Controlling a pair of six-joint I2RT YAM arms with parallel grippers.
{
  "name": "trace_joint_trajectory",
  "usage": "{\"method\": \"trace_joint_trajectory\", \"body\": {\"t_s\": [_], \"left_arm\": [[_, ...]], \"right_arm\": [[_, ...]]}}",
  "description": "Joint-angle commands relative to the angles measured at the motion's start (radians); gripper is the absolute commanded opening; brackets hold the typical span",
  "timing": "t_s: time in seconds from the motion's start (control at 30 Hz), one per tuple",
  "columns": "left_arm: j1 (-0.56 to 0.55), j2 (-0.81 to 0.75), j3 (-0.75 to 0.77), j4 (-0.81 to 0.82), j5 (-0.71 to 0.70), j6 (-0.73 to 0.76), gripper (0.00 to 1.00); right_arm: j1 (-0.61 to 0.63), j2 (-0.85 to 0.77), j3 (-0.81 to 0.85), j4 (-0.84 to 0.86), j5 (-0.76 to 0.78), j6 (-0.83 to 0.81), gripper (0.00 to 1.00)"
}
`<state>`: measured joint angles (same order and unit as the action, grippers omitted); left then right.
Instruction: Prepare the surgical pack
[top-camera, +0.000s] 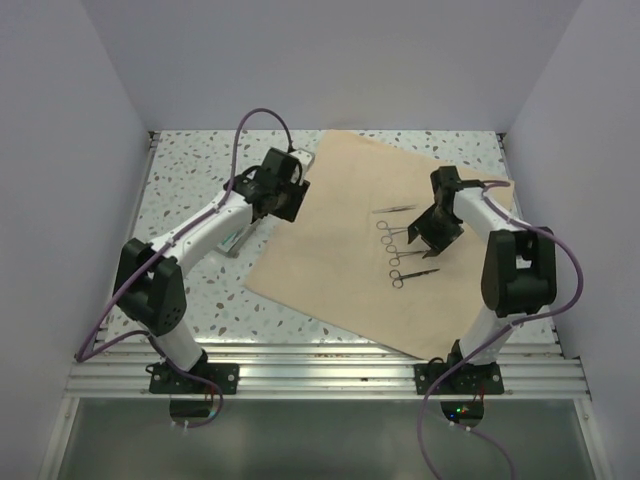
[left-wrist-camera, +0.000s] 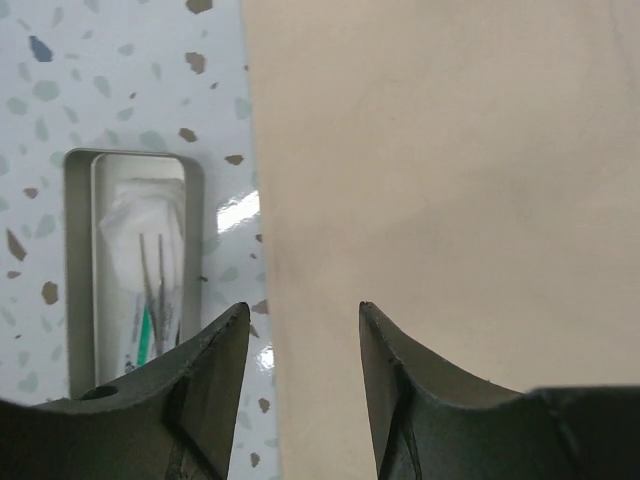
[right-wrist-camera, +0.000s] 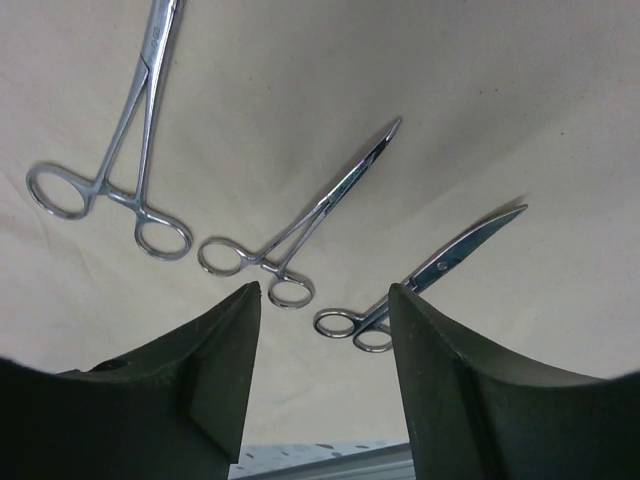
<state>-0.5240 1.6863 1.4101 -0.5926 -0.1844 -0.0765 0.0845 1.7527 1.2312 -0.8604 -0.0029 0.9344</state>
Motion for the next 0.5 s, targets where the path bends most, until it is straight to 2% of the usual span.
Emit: {"method": "trace_joint_trajectory", "body": {"t_s": [0.0,0.13,0.47], "left_arm": [[-0.002,-0.007,0.009,0.074,0.086,-0.04,0.52],[-0.002,-0.011,0.015,0.097,0.138,-0.035,0.52],[-0.004,-0.011,0.021,0.122,0.223,-0.042,0.53]], "right_arm": [[-0.002,0.037,0.047,0.011,0.103,0.115,0.55],[-0.002,0.071,0.07,0.023,0.129,0.145,0.43],[-0.003,0.137,0.08,0.044,0.165,0.201,0.41]]}}
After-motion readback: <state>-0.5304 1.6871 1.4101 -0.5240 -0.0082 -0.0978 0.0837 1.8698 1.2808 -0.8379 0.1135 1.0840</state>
